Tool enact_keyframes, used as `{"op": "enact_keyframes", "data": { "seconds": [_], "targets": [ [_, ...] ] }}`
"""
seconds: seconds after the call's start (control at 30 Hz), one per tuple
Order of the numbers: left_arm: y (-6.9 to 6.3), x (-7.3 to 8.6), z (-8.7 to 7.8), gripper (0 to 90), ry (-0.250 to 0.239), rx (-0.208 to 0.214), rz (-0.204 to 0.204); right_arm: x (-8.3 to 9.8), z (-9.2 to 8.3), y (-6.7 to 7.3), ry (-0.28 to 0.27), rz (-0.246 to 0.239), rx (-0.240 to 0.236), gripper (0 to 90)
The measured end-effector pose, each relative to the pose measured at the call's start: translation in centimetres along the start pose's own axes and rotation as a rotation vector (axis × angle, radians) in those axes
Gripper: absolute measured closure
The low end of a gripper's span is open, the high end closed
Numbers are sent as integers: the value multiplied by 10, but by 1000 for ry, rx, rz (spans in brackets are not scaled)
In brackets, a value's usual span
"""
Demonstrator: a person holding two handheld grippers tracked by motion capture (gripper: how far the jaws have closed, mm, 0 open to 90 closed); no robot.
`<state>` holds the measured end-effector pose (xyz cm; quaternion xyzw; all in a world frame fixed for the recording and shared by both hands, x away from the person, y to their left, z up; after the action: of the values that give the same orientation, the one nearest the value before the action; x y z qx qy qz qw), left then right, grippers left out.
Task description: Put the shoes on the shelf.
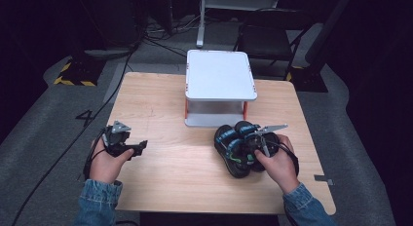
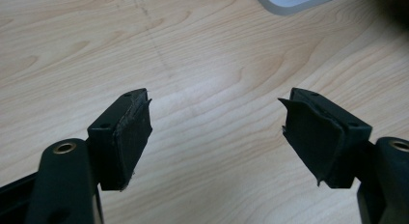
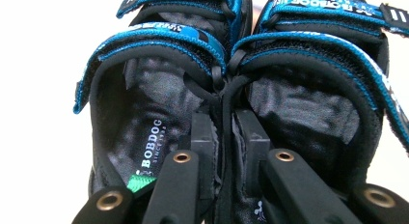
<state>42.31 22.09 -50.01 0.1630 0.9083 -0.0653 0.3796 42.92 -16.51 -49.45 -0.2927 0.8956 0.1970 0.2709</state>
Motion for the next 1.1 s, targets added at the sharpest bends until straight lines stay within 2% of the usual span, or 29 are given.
{"op": "enact_keyframes", "data": {
  "seconds": [0.17,0.37,0.67,0.9,1.1],
  "targets": [
    [11,14,-13,255,1,-32,-30,-41,8,5,-91,-7,-22,804],
    [21,25,-21,256,0,-55,-55,-77,37,1,-125,8,-13,804],
    [25,30,-23,256,4,-59,-66,-116,80,-14,-170,49,77,803],
    [23,27,-20,255,3,-43,-62,-135,102,-20,-206,72,158,800],
    [23,26,-18,255,3,-35,-55,-145,108,-20,-254,43,210,792]
  ]
}}
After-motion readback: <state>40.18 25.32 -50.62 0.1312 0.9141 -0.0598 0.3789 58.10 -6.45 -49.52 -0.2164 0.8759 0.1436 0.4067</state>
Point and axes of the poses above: each handheld gripper's, and its own axes: z roughly forward along the jaws, x roughly out of its underside, y roughly to its left, the point moved 10 cm from there along z, roughly forward along the jaws, and after that the axes turned 6 degrees about -x, right-handed, at the moved point
